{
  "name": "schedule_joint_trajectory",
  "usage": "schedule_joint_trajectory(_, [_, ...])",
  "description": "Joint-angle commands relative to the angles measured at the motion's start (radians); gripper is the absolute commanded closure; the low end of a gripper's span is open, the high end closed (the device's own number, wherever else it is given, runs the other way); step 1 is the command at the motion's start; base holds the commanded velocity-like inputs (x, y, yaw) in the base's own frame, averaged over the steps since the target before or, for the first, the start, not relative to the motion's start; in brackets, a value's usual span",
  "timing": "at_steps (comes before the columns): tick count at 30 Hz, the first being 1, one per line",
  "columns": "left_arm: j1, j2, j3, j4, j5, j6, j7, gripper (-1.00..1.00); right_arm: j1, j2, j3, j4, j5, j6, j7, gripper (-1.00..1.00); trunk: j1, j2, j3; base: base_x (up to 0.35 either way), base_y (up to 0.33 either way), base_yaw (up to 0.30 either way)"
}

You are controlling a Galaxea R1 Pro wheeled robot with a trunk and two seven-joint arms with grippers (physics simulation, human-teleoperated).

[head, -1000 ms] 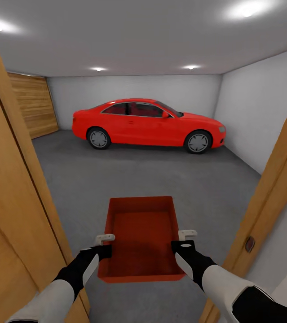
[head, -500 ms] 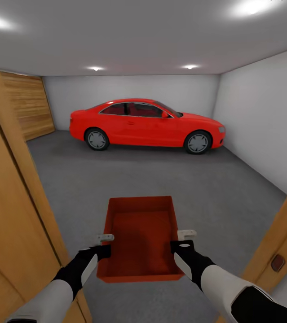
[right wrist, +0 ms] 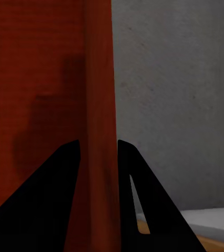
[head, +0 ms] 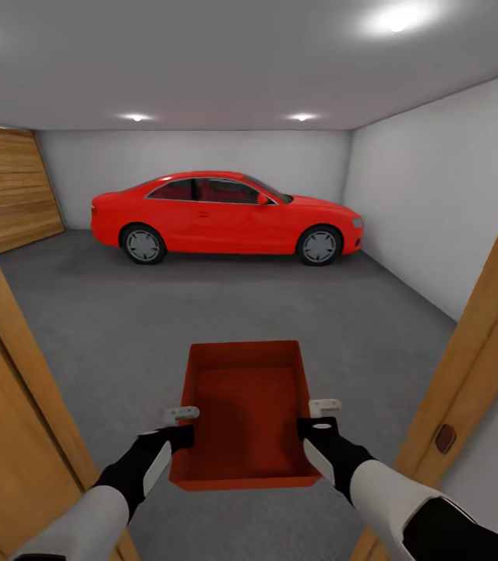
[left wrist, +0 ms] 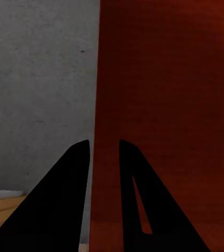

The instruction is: Move the two storage containers from the living room to the garage. In the garage, place one container on the floor and stack the other container on top of it (either order is fine).

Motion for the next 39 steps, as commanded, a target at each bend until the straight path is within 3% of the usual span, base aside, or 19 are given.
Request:
schedule_joint_trajectory(1, [-0.001,-0.002,0.015,-0.066,-0.017,0.007,0.026,1.00,0.000,0.010,0.005,0.002,-0.011,0.009,-0.057,1.00,0.001,-0.002,-0.002,0.000,0.000,-0.059])
schedule_joint_trajectory(39, [-0.001,-0.003,0.013,-0.066,-0.017,0.006,0.027,1.00,0.000,0.008,0.005,0.002,-0.011,0.007,-0.055,1.00,0.001,-0.002,-0.002,0.000,0.000,-0.022])
